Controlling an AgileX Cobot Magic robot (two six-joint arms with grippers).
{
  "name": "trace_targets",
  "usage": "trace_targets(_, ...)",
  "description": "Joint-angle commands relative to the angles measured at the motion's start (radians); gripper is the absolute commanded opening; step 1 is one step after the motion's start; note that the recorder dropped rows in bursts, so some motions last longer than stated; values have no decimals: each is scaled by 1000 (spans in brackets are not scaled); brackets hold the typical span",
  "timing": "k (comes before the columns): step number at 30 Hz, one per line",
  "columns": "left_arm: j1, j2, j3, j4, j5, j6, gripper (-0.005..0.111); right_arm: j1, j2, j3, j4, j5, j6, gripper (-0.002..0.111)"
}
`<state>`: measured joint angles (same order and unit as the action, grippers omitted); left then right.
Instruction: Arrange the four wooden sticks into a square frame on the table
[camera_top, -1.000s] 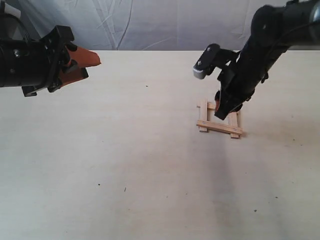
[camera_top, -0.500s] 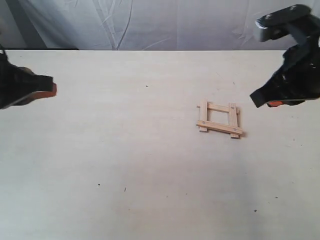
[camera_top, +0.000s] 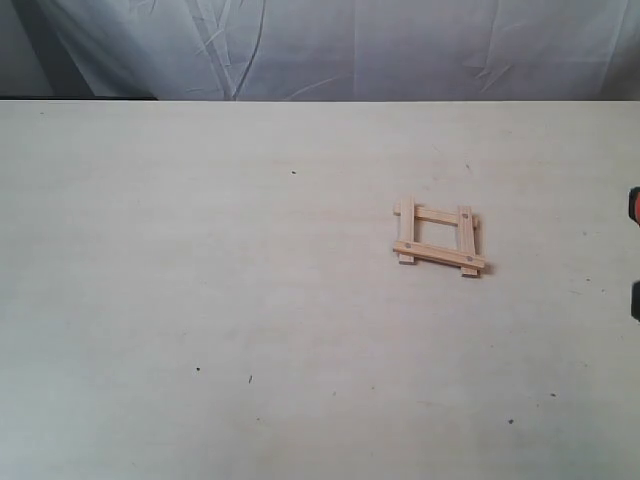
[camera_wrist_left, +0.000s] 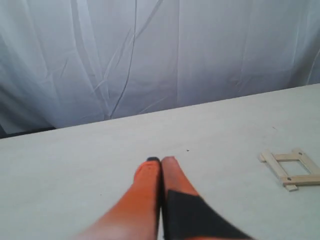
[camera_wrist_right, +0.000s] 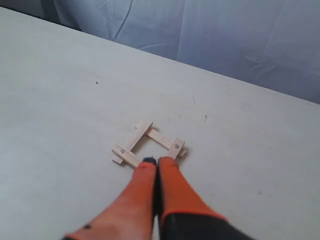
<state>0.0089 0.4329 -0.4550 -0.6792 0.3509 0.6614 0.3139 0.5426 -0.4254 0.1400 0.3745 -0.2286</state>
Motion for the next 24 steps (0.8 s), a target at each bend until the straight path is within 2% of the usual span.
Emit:
trace_targets(1,0,-61,6,4,7,4,0,-4,-87,15,4,74,-3,1)
trace_targets(8,0,-73,6,4,7,4,0,-7,-118,15,4,91,-3,1)
trace_targets(12,0,-73,6,6,7,4,0,-134,-192,27,61,84,-3,1)
trace_targets(14,0,-73,6,6,7,4,0,-213,-276,75,28,29,-3,1)
trace_targets(16,0,-73,6,6,7,4,0,-249,-321,119,11,4,-3,1)
trace_targets(24,0,-73,6,6,7,4,0,-270,-543,328,7,60,-3,1)
